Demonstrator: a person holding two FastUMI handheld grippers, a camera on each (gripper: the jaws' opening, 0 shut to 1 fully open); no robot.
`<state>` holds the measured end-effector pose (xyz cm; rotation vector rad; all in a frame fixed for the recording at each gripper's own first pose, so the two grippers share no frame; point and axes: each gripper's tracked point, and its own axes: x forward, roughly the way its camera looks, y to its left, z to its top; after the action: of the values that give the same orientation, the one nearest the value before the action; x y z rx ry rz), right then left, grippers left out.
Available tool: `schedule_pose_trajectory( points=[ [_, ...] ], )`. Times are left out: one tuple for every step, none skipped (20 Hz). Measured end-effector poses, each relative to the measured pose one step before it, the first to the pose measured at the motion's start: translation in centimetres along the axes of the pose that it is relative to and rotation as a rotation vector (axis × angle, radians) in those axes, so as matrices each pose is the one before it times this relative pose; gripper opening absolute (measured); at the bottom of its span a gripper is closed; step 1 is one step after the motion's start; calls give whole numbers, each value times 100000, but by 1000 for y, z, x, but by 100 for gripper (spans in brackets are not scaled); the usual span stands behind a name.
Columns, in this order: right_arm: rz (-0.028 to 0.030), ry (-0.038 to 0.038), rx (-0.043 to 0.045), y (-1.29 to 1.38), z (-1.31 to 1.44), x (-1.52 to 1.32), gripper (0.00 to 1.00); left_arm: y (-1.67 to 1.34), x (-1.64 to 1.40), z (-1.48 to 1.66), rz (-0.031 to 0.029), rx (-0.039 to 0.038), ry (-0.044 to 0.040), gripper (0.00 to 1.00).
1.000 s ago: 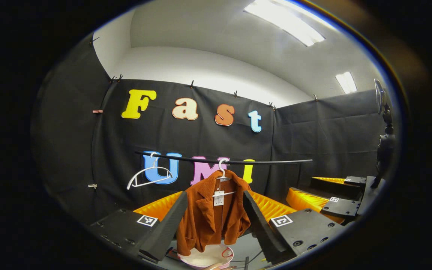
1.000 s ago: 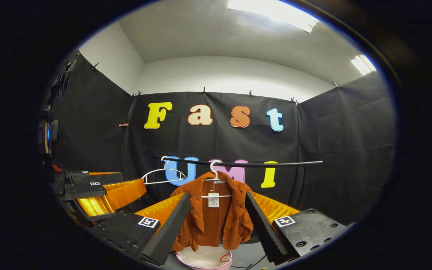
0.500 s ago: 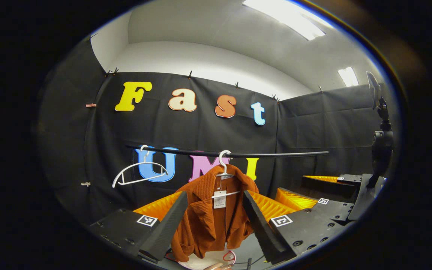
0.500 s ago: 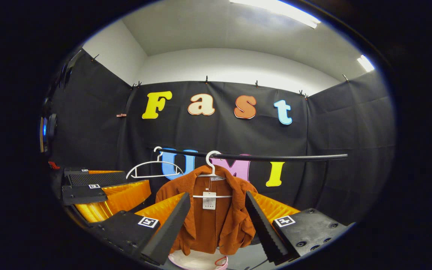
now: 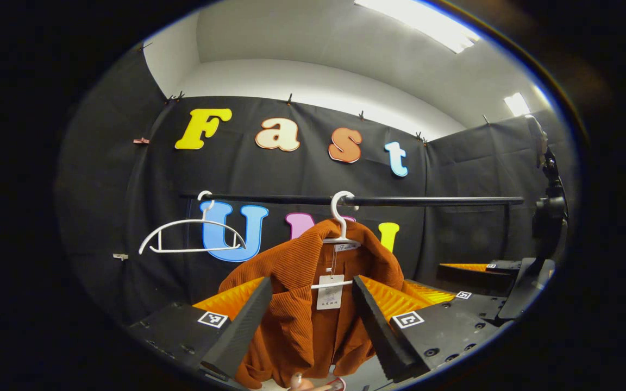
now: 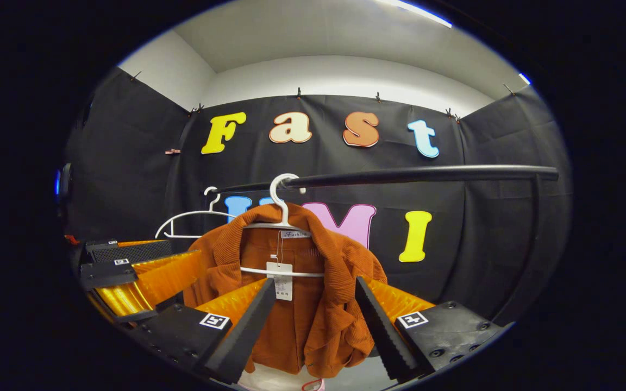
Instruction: Grasp the clothes on the hanger with both hands and then place them into the laundry hamper below.
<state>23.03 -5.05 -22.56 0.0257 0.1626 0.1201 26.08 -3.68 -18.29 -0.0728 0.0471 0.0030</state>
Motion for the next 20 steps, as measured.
schedule_pose_trajectory(
  points=[
    [477, 383, 355, -355, -761, 553, 96, 297, 822, -555, 1412, -685, 592, 94],
    [124, 591, 574, -318, -575, 561, 96, 157, 687, -772, 998, -936, 896, 94],
    [264, -160, 1009, -332, -480, 526, 96, 324, 550, -522, 1731, -862, 542, 94],
    [-475, 230, 1183, -488, -471, 543, 96, 374, 679, -351, 2092, -505, -477, 94],
    [-432, 690, 1207, -602, -667, 612, 96, 448, 551, -170, 2296, 31, -829, 94],
    [203, 565, 867, -227, -629, 675, 96, 415, 633, -427, 2277, 547, -139, 94],
    [339, 806, 507, -277, -525, 667, 96, 253, 593, -526, 1021, 418, 761, 94],
    [213, 1114, 605, -178, -526, 706, 96, -80, 589, -578, 495, 362, 1612, 94],
    [792, 1500, 1278, -106, -613, 645, 96, 250, 526, -665, 1032, 478, 2024, 94],
    [1158, 1275, 1555, 143, -447, 458, 96, 471, 531, -527, 1490, 533, 1036, 94],
    [1313, 562, 1089, 216, -264, 460, 96, 524, 552, -399, 1533, 405, 744, 94],
    [739, 223, 30, 55, -256, 488, 96, 389, 457, -486, 774, -211, 876, 94],
    [373, 314, -775, -19, -326, 419, 96, 111, 362, -293, 132, -965, 644, 94],
    [547, 996, -871, -1, -433, 396, 96, -238, 255, -212, -651, -1506, 556, 94],
    [733, 1379, -233, 154, -657, 320, 96, -386, 358, -50, -1055, -1428, 587, 94],
    [604, 757, 474, 126, -368, 230, 96, -371, 261, -175, -1220, -1024, 325, 94],
    [-171, 151, 941, -76, -267, 403, 96, -581, 268, -109, -1373, -611, 249, 94],
    [-351, 486, 1144, -252, -389, 420, 96, -577, 295, -187, -709, -455, 36, 94],
    [347, 1245, 1176, 45, -472, 405, 96, -543, 221, -140, -331, -544, 183, 94],
    [405, 1938, 1239, 93, -621, 369, 96, -580, 213, -311, -870, -591, 503, 94]
  ],
)
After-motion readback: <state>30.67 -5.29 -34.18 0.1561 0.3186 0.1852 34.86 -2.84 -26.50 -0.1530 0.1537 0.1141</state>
